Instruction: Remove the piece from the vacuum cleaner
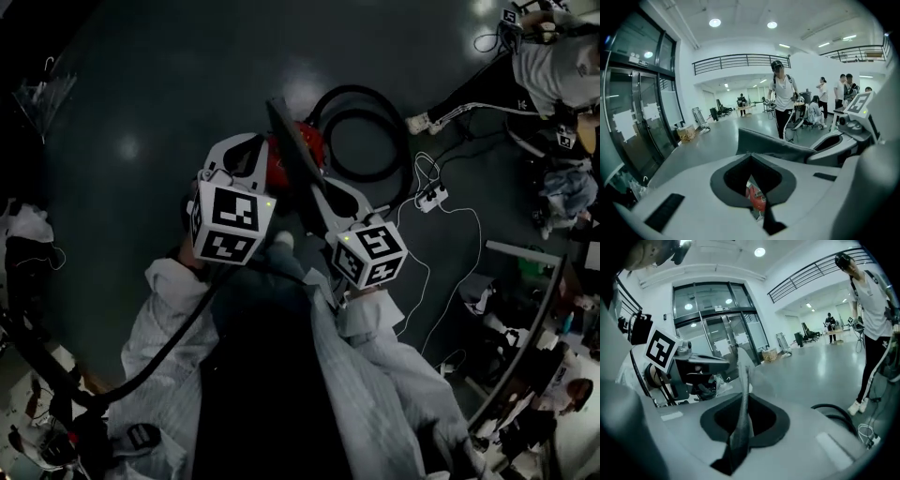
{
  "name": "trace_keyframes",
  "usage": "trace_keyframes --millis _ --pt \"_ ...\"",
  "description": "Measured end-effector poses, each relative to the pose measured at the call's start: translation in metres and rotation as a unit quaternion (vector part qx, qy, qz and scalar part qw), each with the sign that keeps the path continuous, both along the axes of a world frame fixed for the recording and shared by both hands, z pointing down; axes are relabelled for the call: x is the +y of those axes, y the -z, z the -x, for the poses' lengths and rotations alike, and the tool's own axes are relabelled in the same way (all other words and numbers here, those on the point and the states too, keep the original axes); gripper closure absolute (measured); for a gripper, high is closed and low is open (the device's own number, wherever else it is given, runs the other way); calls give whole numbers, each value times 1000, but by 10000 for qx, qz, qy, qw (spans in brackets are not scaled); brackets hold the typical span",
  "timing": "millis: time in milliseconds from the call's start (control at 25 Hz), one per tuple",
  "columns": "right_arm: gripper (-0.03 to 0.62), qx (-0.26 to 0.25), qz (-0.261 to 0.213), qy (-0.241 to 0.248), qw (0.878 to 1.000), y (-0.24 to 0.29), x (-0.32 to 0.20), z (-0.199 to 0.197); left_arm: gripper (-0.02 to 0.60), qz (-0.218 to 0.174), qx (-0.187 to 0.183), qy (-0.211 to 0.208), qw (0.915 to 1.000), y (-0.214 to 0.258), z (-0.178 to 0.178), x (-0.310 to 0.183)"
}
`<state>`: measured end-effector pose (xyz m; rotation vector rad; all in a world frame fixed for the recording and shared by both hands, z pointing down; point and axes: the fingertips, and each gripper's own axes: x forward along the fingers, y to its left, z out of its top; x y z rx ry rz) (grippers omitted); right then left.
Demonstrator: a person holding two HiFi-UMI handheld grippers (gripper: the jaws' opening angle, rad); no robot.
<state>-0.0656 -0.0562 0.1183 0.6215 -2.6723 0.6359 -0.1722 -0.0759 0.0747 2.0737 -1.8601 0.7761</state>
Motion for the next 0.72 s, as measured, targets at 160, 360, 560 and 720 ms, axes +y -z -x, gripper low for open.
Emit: trace_keyframes --millis 160,360,560,720 --pt "566 -68 -135 147 9998 15 -1 15 578 -75 11 187 9998 8 12 5" --pt "569 92 -347 358 9987 18 2 26 577 -74 615 663 9959 -9 20 15" --pt "569 62 -310 499 9983 16 7 26 578 -116 727 817 9939 -13 13 18" --pt "569 45 -318 551 9980 19 19 28 578 -162 791 926 9924 -10 16 30"
